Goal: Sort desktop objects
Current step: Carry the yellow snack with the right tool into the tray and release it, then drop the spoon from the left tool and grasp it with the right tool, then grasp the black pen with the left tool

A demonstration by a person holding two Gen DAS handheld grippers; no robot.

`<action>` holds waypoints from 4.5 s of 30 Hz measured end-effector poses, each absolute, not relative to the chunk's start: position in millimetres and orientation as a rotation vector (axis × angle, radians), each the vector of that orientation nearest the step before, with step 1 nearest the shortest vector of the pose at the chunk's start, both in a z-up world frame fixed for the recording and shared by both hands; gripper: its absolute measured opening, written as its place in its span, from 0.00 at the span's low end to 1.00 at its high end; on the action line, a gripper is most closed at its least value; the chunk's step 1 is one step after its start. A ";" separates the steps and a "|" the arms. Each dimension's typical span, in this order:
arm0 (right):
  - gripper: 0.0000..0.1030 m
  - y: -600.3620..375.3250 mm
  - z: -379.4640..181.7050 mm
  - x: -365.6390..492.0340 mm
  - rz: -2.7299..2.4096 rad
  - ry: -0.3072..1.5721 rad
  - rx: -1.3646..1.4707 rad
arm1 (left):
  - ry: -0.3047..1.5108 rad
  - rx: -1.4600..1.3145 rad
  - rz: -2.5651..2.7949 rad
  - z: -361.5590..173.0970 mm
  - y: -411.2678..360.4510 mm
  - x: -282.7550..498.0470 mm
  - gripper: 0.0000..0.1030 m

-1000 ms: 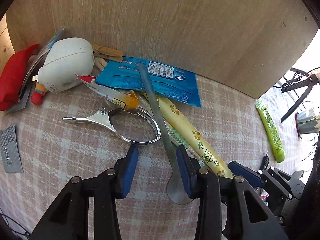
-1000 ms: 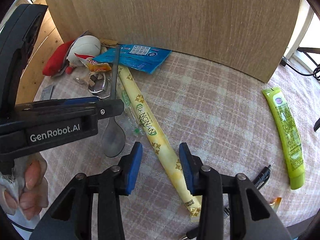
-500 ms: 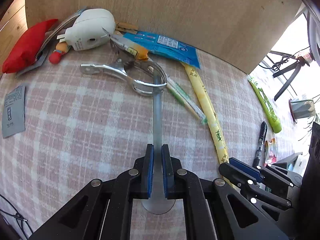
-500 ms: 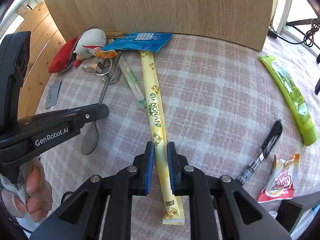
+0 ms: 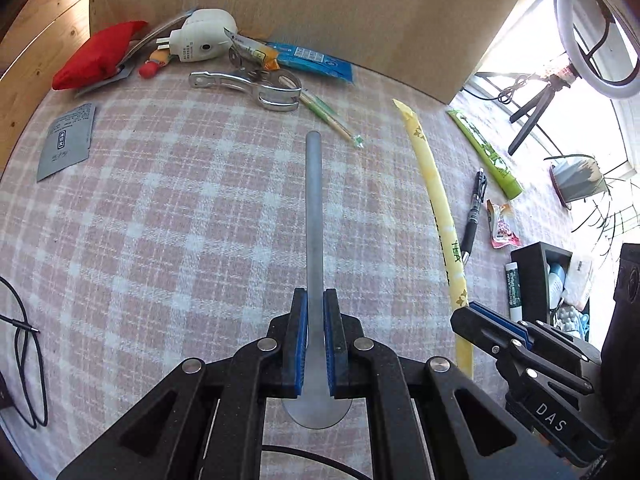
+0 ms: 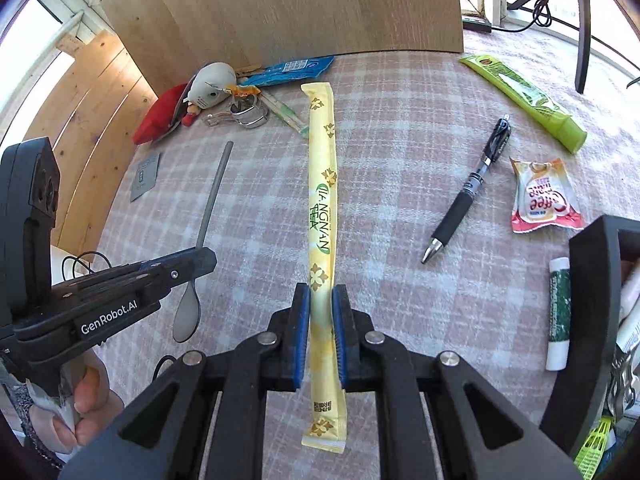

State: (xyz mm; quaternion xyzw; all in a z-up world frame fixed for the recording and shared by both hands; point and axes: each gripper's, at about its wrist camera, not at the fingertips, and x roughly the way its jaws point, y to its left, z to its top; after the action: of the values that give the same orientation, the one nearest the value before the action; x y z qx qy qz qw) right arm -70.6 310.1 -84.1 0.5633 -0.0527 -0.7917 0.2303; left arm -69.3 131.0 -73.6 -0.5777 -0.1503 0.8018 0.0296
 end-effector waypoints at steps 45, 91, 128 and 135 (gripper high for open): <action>0.21 665.7 1.2 77.0 -2.624 -0.482 1.538 | -0.069 -1.480 2.212 12.4 457.5 -9.1 0.39; 0.50 413.0 -28.2 -103.6 -2.143 -0.070 1.566 | -0.138 -1.732 2.331 -63.4 236.3 -130.2 0.36; 0.08 380.1 -107.5 -21.3 -2.227 -0.113 1.693 | 0.329 -1.678 2.237 -110.5 319.6 -195.5 0.35; 0.08 385.8 -102.8 -20.8 -2.234 -0.174 1.720 | 0.264 -1.628 2.202 -95.1 321.5 -194.9 0.39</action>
State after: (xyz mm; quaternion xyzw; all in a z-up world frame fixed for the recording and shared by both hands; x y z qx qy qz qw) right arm -20.8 385.8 -102.8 0.6013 -0.0607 -0.7809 0.1578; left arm -194.9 321.5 -95.1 -0.5805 0.0941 0.7852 0.1942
